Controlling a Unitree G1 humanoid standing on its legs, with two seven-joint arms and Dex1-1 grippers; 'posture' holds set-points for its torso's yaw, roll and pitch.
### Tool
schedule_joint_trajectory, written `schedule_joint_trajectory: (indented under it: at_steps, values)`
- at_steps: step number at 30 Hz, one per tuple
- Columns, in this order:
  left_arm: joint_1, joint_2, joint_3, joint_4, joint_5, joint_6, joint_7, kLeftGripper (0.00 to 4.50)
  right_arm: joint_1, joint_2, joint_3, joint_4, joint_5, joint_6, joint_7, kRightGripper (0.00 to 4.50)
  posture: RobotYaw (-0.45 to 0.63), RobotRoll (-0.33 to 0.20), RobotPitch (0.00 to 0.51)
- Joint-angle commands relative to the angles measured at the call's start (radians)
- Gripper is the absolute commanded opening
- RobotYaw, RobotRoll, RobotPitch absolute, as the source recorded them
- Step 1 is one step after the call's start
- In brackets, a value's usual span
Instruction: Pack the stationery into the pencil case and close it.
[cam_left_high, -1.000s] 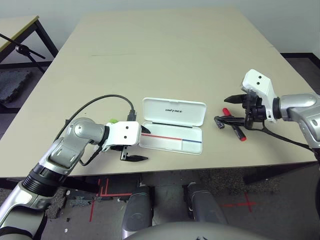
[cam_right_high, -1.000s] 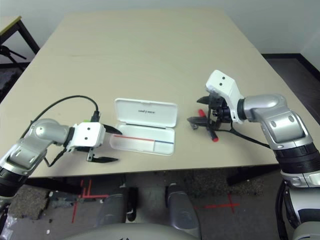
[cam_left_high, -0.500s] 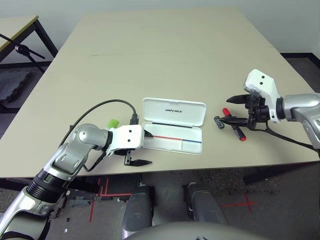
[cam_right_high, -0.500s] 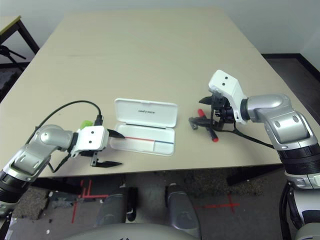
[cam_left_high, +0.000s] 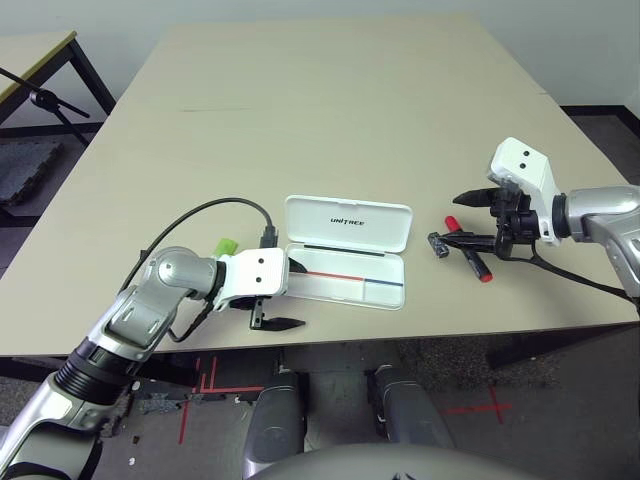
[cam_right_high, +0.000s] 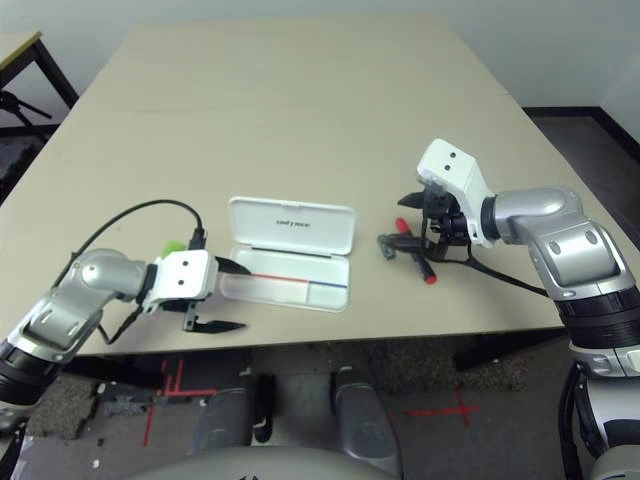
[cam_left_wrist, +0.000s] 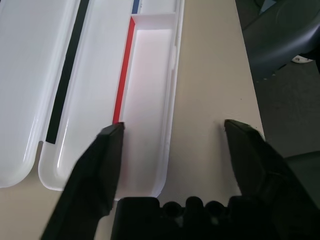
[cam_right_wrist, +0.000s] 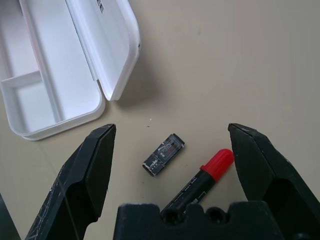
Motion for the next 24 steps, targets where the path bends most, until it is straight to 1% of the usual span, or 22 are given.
schedule_joint_trajectory:
  at_steps: [1,5,8,11,16,24]
  values:
    - [-0.003,0.001,-0.029,0.042,0.029,0.015,-0.008,2.66,-0.006,0.004,-0.010,0.008,0.000,-0.007,-0.004,4.50,0.00,0.000,0.099]
    - [-0.025,0.000,-0.044,0.080,0.044,0.044,-0.011,1.08,-0.007,0.006,-0.010,0.008,0.001,-0.010,-0.009,4.50,0.00,0.000,0.098]
    - [-0.046,-0.002,-0.058,0.102,0.060,0.066,-0.009,0.03,-0.011,0.010,-0.014,0.008,0.001,-0.014,-0.014,4.50,0.00,0.000,0.096]
    - [-0.061,-0.004,-0.060,0.105,0.061,0.080,-0.010,0.03,-0.011,0.011,-0.015,0.007,0.002,-0.015,-0.018,4.50,0.00,0.000,0.096]
    - [-0.085,-0.013,-0.033,0.079,0.020,0.146,-0.006,0.03,-0.004,0.010,-0.017,0.004,0.004,-0.017,-0.022,4.50,-0.01,0.000,0.095]
    - [-0.131,-0.037,-0.028,0.130,0.030,0.141,0.009,0.03,-0.005,0.013,-0.012,0.008,0.003,-0.021,-0.023,4.50,0.00,0.000,0.095]
